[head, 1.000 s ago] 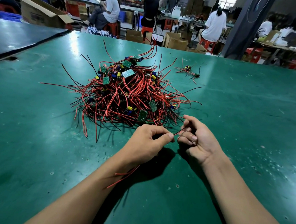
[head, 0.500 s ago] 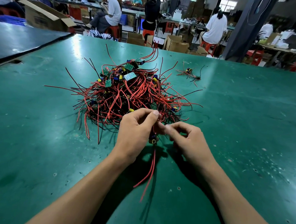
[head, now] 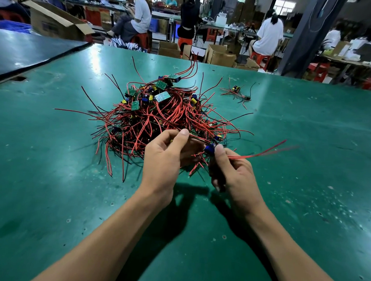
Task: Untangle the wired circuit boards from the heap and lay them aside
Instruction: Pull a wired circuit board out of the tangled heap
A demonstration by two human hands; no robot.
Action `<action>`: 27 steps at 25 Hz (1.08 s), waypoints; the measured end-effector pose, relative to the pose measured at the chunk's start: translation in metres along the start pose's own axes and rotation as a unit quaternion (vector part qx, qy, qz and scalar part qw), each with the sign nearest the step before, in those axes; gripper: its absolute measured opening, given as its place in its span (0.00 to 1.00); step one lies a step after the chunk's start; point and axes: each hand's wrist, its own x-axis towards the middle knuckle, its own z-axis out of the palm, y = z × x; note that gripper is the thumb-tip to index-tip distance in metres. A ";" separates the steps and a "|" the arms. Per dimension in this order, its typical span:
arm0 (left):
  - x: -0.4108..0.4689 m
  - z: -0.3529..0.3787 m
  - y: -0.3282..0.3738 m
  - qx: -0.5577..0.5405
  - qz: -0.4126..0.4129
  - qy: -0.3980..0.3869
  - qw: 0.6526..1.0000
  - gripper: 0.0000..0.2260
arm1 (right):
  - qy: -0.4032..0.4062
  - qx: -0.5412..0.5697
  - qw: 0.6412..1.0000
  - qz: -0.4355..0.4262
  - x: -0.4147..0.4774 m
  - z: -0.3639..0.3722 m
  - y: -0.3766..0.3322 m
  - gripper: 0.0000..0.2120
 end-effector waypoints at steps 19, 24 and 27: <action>-0.002 -0.010 -0.017 -0.038 -0.240 -0.213 0.946 0.14 | -0.140 0.087 0.967 0.196 0.004 -0.024 -0.005 0.14; -0.004 -0.011 -0.020 0.033 -0.210 -0.190 0.958 0.12 | -0.110 0.085 0.977 0.161 0.008 -0.029 -0.001 0.12; -0.006 -0.010 -0.022 0.058 -0.199 -0.200 0.958 0.13 | -0.097 0.085 0.979 0.159 0.005 -0.030 -0.001 0.12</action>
